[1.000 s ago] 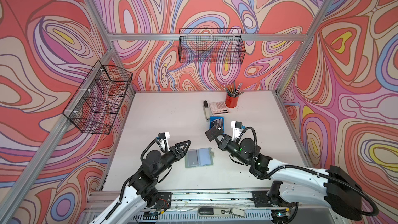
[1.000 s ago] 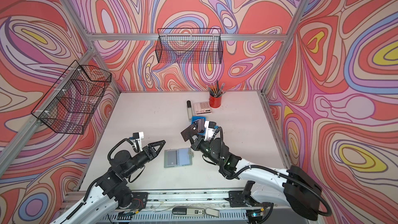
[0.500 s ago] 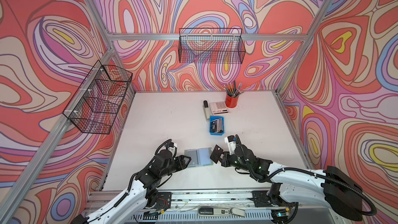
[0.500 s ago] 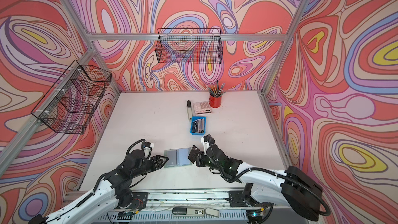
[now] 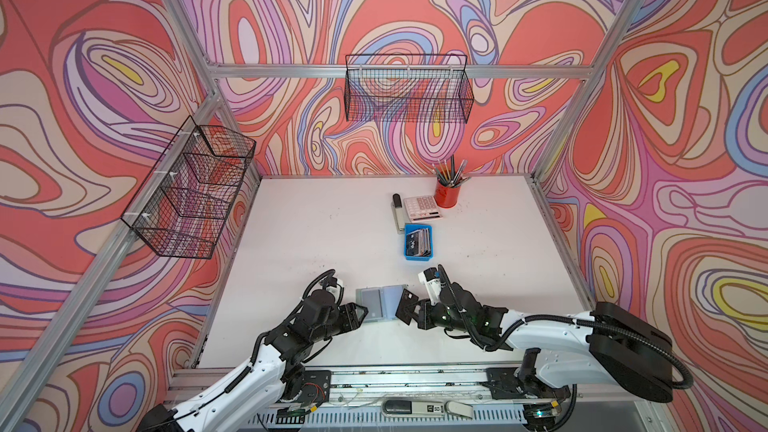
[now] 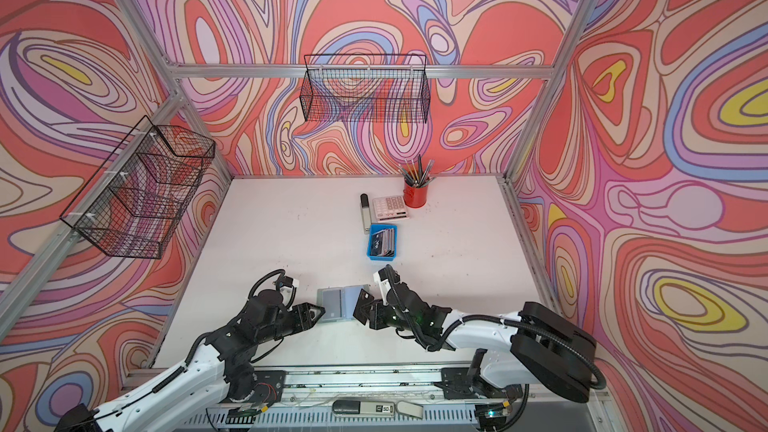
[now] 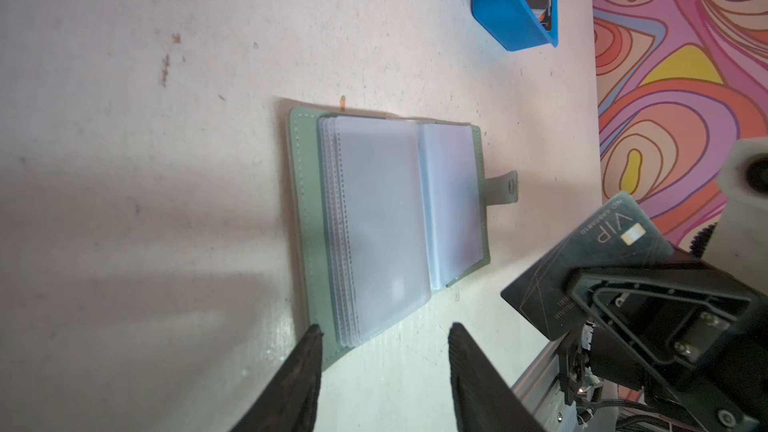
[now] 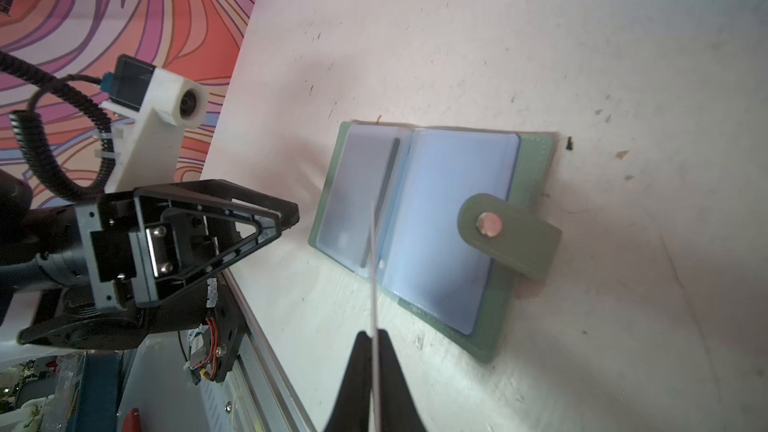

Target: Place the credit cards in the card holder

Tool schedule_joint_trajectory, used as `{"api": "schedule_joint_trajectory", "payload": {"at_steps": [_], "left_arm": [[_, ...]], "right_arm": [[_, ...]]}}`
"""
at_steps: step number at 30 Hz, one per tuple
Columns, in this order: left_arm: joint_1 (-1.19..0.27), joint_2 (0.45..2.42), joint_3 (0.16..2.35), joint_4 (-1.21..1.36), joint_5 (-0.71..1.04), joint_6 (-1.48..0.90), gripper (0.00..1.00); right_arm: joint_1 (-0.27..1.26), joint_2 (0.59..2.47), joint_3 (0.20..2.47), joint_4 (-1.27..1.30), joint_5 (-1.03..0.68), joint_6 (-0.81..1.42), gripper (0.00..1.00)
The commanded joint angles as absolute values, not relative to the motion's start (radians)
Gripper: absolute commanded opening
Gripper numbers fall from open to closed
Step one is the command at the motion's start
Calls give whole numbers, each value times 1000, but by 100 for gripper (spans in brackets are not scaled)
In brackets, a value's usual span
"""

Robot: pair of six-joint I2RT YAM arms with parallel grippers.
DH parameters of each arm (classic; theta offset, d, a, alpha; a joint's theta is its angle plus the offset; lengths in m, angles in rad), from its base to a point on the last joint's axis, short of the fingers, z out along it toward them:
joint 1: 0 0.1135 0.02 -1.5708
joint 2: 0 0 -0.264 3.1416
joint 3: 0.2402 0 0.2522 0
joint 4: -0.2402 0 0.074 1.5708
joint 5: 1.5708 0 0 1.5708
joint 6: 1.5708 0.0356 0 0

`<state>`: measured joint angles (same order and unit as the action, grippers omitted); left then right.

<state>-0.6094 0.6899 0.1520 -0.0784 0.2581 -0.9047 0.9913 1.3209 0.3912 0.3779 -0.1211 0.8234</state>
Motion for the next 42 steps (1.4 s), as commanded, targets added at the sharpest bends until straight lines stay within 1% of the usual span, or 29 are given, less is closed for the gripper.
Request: {"api": "schedule_joint_trajectory", "payload": {"at_steps": [1,21,29,42], "left_arm": [[-614,707,130,-44,229,-883,51],[-614,827,127,48,236,-884,50],[-614,844,123,60,236,-884,50],[-614,880,122,88,242,-884,49]], "right_arm": [[997,1346,419,429,-134,812,0],[996,1504,484,456,-170,824,0],[996,1515,494,421,-140,831,0],[995,1555,524,395,-142,838,0]]}}
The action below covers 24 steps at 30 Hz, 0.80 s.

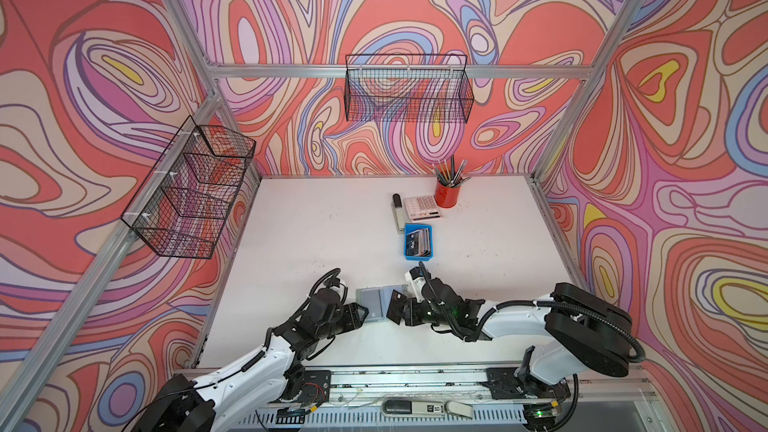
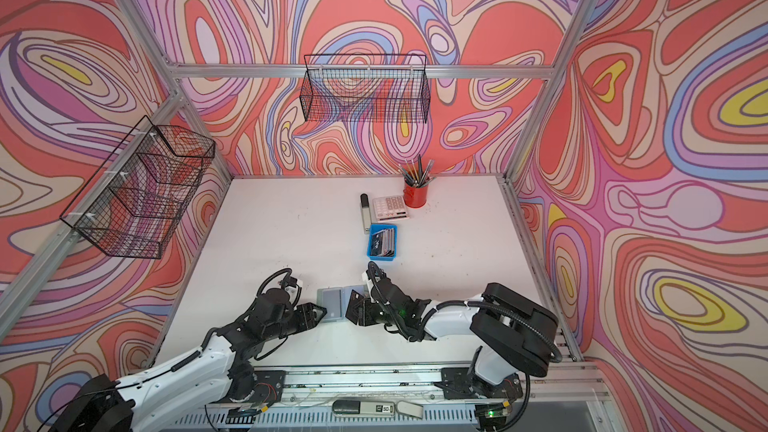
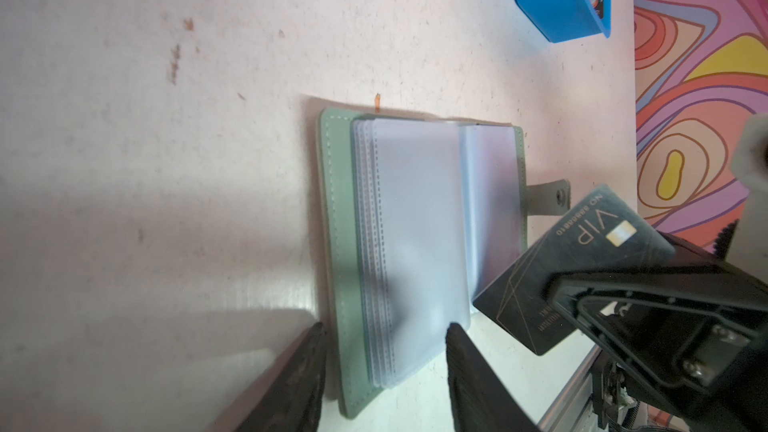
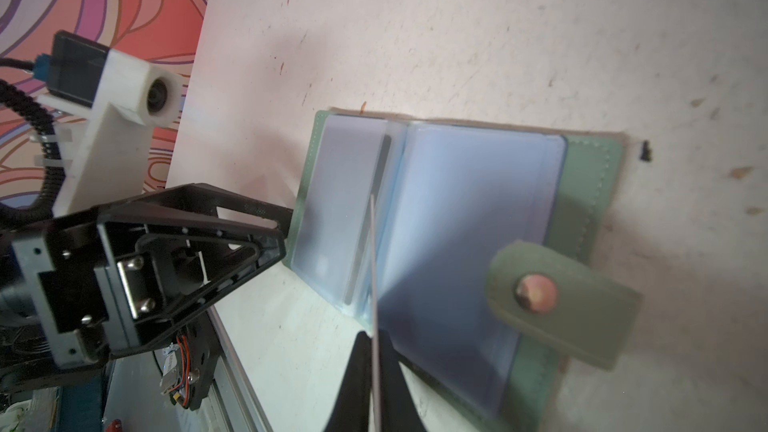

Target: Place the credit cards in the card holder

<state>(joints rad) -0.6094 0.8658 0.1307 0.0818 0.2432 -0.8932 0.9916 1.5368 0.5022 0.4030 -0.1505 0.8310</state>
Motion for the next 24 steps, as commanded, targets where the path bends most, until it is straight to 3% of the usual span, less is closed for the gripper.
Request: {"api": "schedule_joint_trajectory", "payload": {"at_steps": [1,13,24], "left_arm": [[-614,886,124,91,244,-884,49],[-614,893,125,96,233,-886,49],[-614,893,123,99,235,-886,48]], "right_arm": [[996,1557,525,398,-142,838,0],[996,1511,549,376,-124,839,0],[988,1620,595,419,-163,867,0]]}}
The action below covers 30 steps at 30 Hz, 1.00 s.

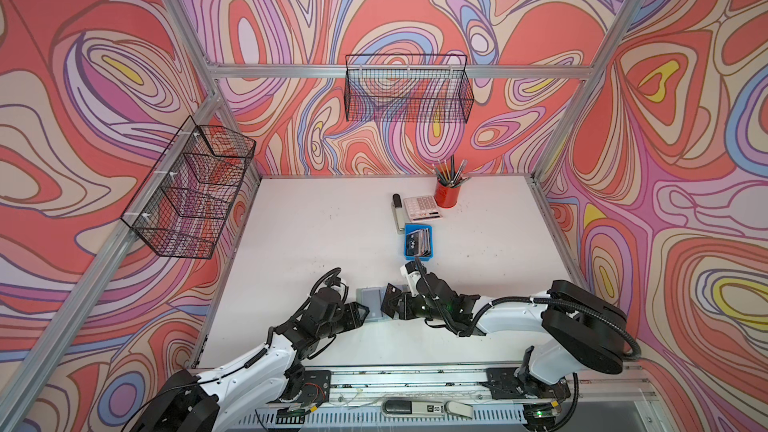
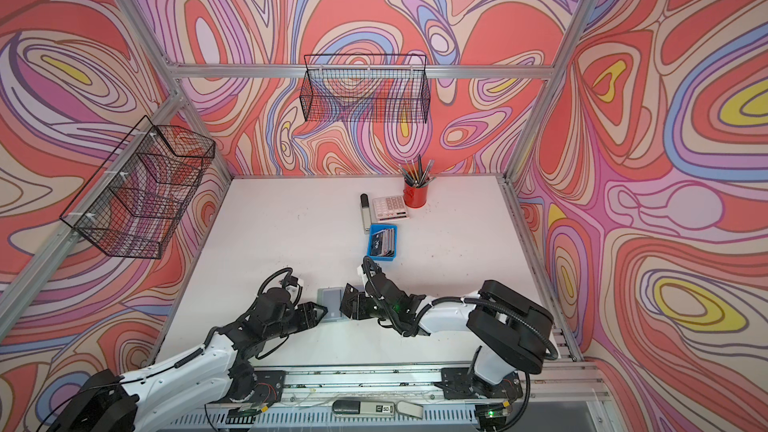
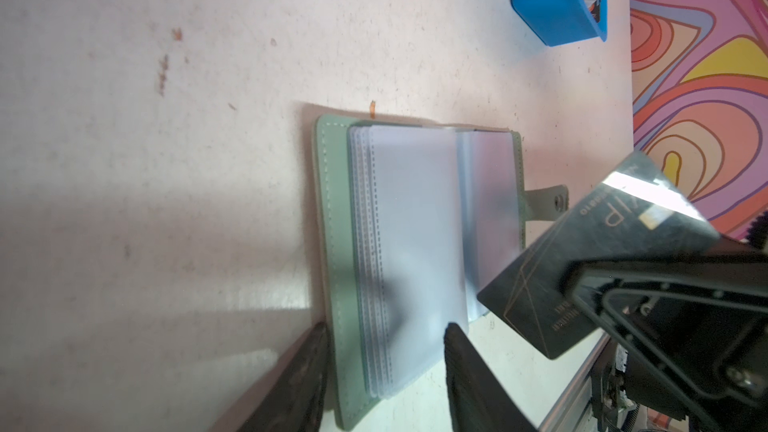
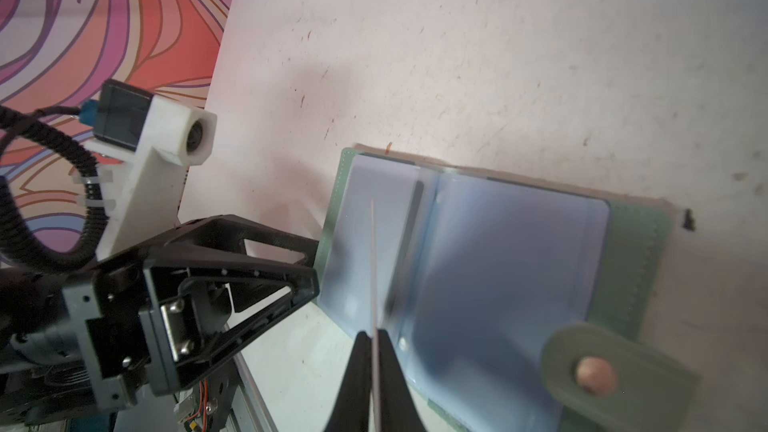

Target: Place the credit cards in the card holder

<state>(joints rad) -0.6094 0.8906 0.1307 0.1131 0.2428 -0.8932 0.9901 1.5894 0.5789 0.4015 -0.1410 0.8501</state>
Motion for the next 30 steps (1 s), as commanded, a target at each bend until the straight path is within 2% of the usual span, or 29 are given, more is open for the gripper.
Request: {"api": "schedule_joint_trajectory", "payload": {"at_steps": [1,30], "left_arm": [[-614,893,123,100,235,-886,48],[-614,912,126,121,244,-888,48]], "right_arm": [[988,1625,598,422,-166,867,0],[988,1742,626,492,-231,917,0]]}}
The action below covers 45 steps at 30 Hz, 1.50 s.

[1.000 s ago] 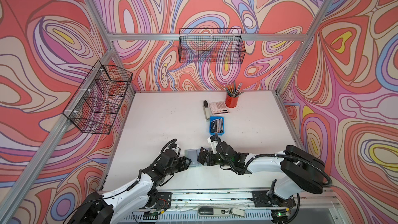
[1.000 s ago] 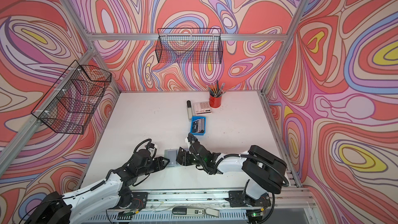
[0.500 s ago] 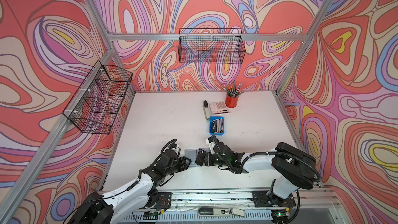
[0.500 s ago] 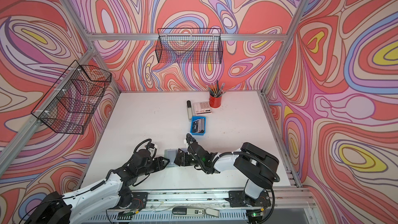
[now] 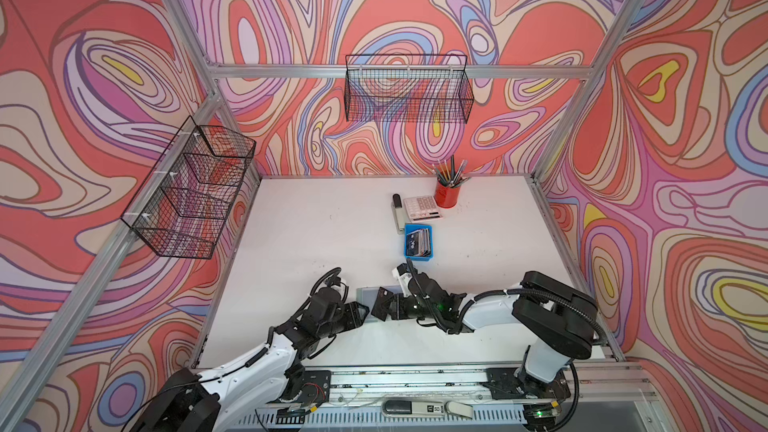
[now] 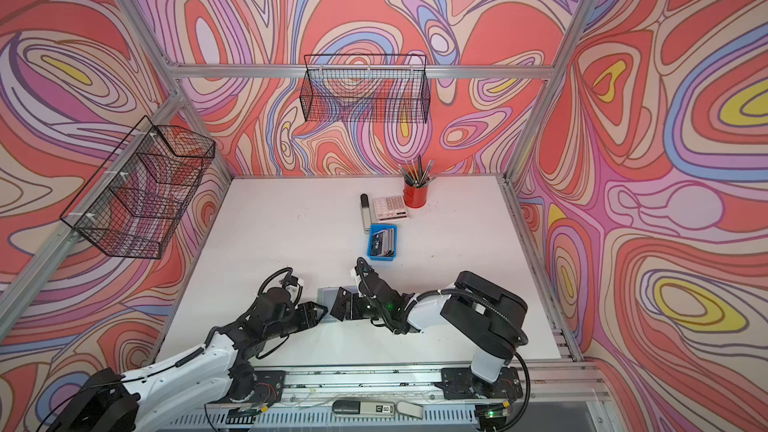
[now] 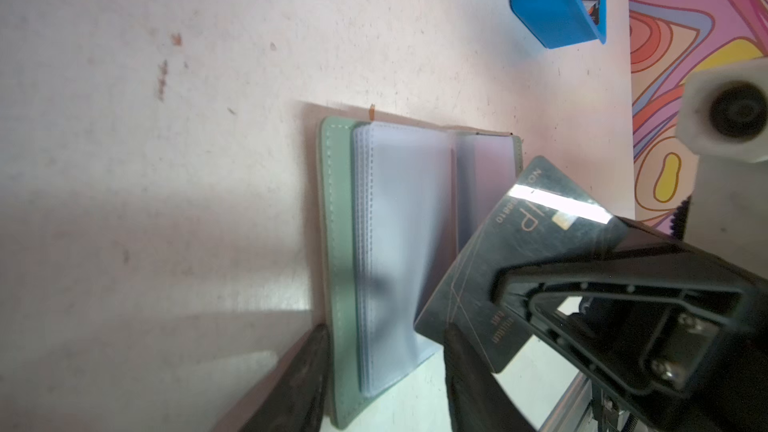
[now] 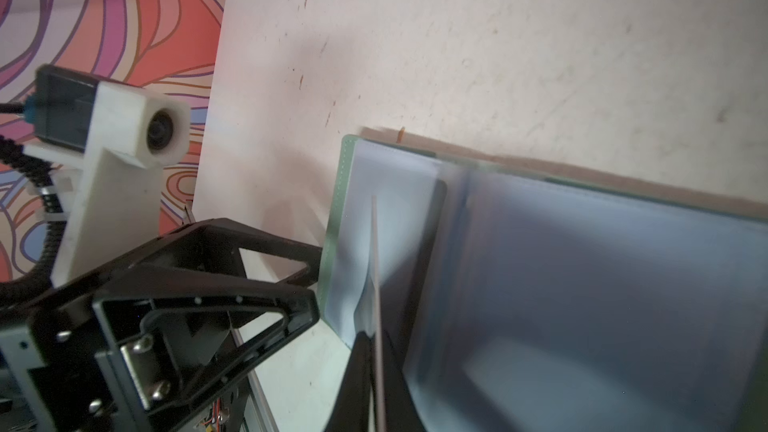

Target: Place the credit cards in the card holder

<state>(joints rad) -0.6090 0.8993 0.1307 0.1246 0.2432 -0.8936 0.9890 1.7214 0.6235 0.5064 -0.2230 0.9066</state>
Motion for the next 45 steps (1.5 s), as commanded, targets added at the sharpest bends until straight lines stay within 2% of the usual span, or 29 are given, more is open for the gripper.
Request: {"api": "schedule_joint_trajectory", "payload": {"at_steps": [1,8,17,29,45], "left_arm": [[-614,913,127,123,245,-888,48],[-614,916,127,124,246,-890,48],[-614,907,124,117,242,-888,48],[-614,908,126,119,243,-890,48],[-614,908,126,117,244,-890,48]], "right_arm": [[988,1742,626,493,-233,920,0],[985,1729,622,482,-241,919,0],[942,1557,584,356,-156,879,0],[929,1660,597,422,-216,893,0],[916,1660,583,428,-219,896,0]]}}
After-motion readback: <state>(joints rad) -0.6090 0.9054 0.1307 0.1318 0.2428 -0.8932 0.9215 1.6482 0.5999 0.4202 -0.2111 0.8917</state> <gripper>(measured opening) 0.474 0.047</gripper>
